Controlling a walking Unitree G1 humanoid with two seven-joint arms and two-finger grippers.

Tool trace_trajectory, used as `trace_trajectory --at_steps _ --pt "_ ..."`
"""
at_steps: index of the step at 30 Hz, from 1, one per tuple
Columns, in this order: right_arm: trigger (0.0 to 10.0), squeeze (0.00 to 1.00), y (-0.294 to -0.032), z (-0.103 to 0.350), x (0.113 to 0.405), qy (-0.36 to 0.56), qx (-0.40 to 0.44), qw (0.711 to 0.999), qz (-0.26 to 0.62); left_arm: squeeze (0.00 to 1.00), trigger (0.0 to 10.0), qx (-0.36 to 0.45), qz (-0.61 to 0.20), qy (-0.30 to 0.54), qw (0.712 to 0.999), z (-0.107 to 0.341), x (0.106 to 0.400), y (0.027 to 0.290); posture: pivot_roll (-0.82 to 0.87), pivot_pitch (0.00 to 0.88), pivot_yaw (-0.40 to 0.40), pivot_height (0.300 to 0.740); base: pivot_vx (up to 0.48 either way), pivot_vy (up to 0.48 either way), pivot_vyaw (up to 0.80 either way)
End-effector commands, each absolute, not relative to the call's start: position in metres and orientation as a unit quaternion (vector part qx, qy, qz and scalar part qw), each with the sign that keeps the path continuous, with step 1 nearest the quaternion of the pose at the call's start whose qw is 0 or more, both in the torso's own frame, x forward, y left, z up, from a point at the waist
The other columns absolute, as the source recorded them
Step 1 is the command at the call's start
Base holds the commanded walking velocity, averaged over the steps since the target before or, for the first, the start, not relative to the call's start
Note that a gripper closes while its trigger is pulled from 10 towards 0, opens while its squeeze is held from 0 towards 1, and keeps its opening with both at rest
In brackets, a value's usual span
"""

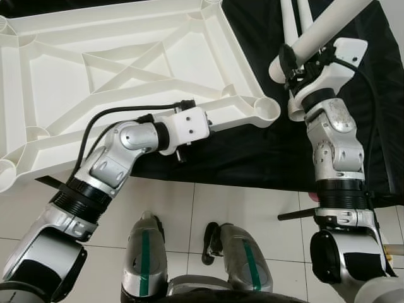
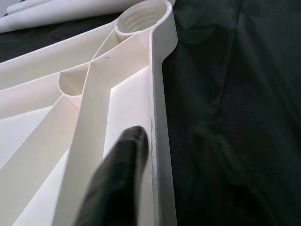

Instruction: Building children table

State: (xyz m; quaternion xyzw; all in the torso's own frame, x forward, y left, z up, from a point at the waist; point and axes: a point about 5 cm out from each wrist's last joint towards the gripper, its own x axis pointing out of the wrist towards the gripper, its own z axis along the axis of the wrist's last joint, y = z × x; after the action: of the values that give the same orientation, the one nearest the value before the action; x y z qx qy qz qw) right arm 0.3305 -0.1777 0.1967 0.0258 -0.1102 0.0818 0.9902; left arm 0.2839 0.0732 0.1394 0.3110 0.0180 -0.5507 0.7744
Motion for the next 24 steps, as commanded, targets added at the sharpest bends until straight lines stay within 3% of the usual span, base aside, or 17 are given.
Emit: trace_trajectory --at_steps 1,2,24 --pt "10.0 0.0 -0.184 0.199 0.332 -0.111 0.021 0.991 0.071 1.0 10.0 0.31 -0.569 0.043 0.76 0.133 0.281 0.071 0.1 0.069 -0.075 0.74 0.0 0.0 0.0" --pt "10.0 0.0 -0.184 0.2 0.332 -0.111 0.022 0.991 0.069 0.0 10.0 0.311 -0.567 0.04 0.762 0.135 0.282 0.07 0.1 0.07 -0.075 0.74 0.0 0.0 0.0" --pt "10.0 0.0 -0.174 0.2 0.332 -0.104 0.034 0.99 0.09 0.0 10.0 0.293 -0.522 0.116 0.793 0.132 0.305 0.049 0.09 0.069 -0.074 0.74 0.0 0.0 0.0"
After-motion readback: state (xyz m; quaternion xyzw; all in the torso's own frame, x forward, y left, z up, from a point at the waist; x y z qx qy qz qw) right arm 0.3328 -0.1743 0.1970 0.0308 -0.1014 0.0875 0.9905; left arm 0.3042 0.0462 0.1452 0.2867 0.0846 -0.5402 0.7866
